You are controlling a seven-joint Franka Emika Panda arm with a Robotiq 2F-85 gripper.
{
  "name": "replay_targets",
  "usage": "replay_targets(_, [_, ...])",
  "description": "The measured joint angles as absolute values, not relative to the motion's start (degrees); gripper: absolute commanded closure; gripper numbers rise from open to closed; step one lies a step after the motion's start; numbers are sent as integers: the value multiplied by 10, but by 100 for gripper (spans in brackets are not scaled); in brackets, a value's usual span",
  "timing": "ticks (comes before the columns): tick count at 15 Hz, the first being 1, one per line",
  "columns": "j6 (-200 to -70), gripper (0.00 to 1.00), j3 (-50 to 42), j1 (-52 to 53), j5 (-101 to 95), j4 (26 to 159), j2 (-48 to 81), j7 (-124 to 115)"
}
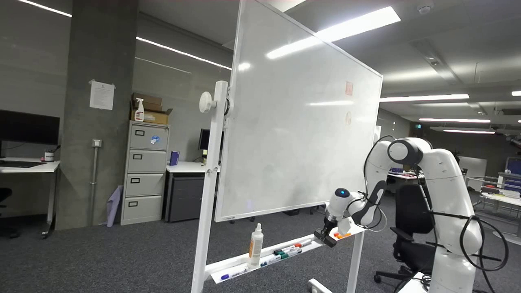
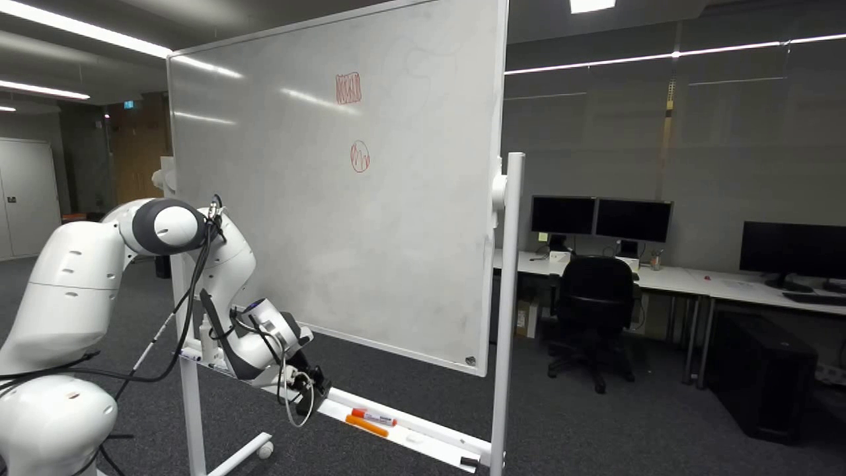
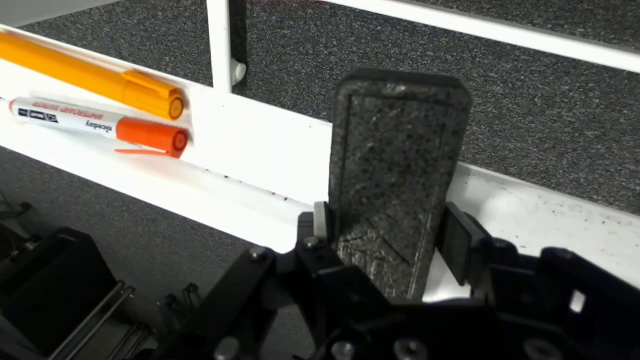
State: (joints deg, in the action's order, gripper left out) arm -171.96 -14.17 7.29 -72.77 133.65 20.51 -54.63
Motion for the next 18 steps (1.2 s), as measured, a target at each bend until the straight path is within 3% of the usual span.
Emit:
replay_targets(3, [-1720, 68, -142, 70, -723, 1341, 203, -541])
replay_targets(4, [-1720, 37, -141, 69, -718, 1342, 203, -537])
replay_targets(5, [-1720, 16, -140, 67, -712, 1342, 203, -530])
replay_targets(7, [-1720, 2, -138, 65, -692, 1343, 204, -510])
replay_targets(18, [-1721, 0, -81, -11, -545, 1364, 206, -370])
